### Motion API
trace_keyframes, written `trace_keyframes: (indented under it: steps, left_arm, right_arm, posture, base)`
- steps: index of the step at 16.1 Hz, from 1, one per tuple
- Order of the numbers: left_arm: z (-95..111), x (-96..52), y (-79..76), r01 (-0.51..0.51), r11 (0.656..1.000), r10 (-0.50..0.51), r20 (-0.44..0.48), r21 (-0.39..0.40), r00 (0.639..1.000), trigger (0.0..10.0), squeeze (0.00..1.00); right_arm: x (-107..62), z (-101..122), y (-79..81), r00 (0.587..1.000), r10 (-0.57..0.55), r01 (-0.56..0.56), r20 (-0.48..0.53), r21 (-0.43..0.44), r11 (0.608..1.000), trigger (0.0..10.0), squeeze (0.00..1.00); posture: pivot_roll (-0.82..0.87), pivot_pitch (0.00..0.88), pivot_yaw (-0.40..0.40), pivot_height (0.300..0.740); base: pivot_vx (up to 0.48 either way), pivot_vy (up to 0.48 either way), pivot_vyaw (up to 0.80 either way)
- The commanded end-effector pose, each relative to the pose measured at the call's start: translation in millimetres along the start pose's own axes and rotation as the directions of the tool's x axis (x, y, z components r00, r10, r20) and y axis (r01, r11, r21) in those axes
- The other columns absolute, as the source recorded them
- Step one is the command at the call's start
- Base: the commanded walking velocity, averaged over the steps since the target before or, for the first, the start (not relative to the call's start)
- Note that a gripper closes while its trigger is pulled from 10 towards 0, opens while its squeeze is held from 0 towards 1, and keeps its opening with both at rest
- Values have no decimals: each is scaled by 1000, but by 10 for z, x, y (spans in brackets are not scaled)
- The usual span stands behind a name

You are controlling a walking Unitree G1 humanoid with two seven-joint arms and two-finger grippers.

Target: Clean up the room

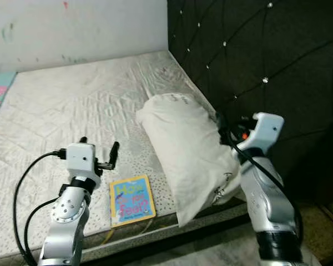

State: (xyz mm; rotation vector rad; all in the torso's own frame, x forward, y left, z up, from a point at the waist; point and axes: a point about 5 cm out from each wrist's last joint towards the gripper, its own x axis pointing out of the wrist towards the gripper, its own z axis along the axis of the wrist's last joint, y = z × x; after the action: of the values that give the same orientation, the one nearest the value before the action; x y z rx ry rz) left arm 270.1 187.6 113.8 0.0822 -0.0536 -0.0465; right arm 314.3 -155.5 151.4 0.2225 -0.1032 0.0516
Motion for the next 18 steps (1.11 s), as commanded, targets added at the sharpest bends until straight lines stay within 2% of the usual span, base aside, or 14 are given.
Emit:
trace_keyframes:
  steps: [1,3,6,11,15,18]
  left_arm:
    - [-6,-49,81,-36,999,36,-4,14,999,10000,0]
    - [-102,-269,45,-52,999,52,-55,0,997,10000,0]
    - [-156,-372,-29,-61,997,57,-89,-43,994,10000,0]
    - [-116,-268,-22,-99,990,90,-86,-99,992,10000,0]
    - [-110,-245,-24,-101,987,89,-97,-127,991,10000,0]
    - [-111,-244,-52,-104,985,90,-102,-138,991,10000,0]
  right_arm:
    - [-27,33,1,1000,6,-6,12,-14,1000,10000,0]
    - [-145,-40,-77,999,-8,7,-33,-29,1000,10000,0]
    - [-217,-78,-103,998,-19,17,-63,-24,1000,10000,0]
    - [-166,-25,-23,998,27,-28,-55,-35,999,10000,0]
    - [-195,3,-85,998,17,-20,-55,-53,998,10000,0]
    - [-218,5,-68,998,38,-41,-58,-58,997,10000,0]
  posture:
    - [-146,0,54,740]
    - [-142,0,47,740]
    - [-138,0,38,740]
    - [-153,0,24,740]
    - [-168,11,27,740]
    - [-166,21,19,740]
  base:
    - [0,0,0]
    - [0,0,0]
    - [0,0,0]
    - [0,0,-224]
    - [0,429,0]
    - [0,480,0]
